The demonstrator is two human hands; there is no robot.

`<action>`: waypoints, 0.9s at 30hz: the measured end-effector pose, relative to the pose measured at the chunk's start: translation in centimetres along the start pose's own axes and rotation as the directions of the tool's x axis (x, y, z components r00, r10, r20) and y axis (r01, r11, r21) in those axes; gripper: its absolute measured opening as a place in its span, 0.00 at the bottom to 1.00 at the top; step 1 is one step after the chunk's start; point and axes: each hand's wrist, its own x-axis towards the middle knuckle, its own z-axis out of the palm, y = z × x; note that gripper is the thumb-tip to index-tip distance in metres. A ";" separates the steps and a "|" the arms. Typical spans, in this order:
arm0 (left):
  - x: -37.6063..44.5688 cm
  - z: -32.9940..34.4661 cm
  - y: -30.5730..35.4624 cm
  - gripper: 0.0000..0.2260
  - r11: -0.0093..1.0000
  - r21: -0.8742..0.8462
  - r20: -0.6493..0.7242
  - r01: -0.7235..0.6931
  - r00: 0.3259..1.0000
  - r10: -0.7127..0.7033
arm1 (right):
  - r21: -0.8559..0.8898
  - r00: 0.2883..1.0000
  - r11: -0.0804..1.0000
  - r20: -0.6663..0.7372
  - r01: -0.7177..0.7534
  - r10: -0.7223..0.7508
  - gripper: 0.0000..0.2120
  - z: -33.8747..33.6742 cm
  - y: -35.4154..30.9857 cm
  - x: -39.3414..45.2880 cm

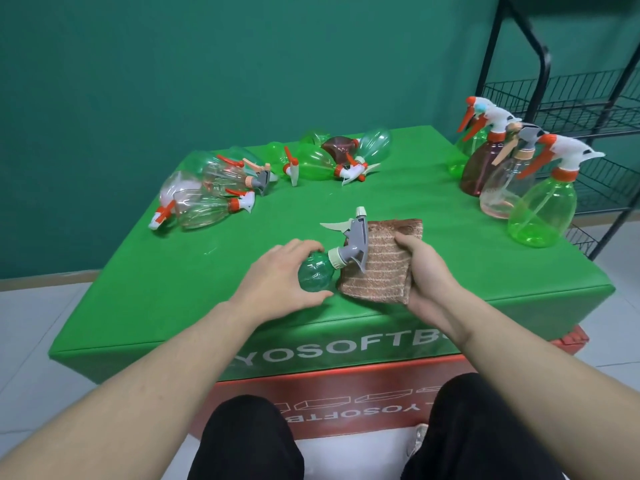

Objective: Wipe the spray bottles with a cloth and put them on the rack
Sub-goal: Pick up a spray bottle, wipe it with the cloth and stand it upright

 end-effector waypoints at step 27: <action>2.2 -0.4 -0.7 0.30 0.990 -0.125 0.069 0.064 0.996 -0.056 | 0.244 0.993 0.969 0.117 -0.045 0.016 0.23 1.6 -1.1 3.1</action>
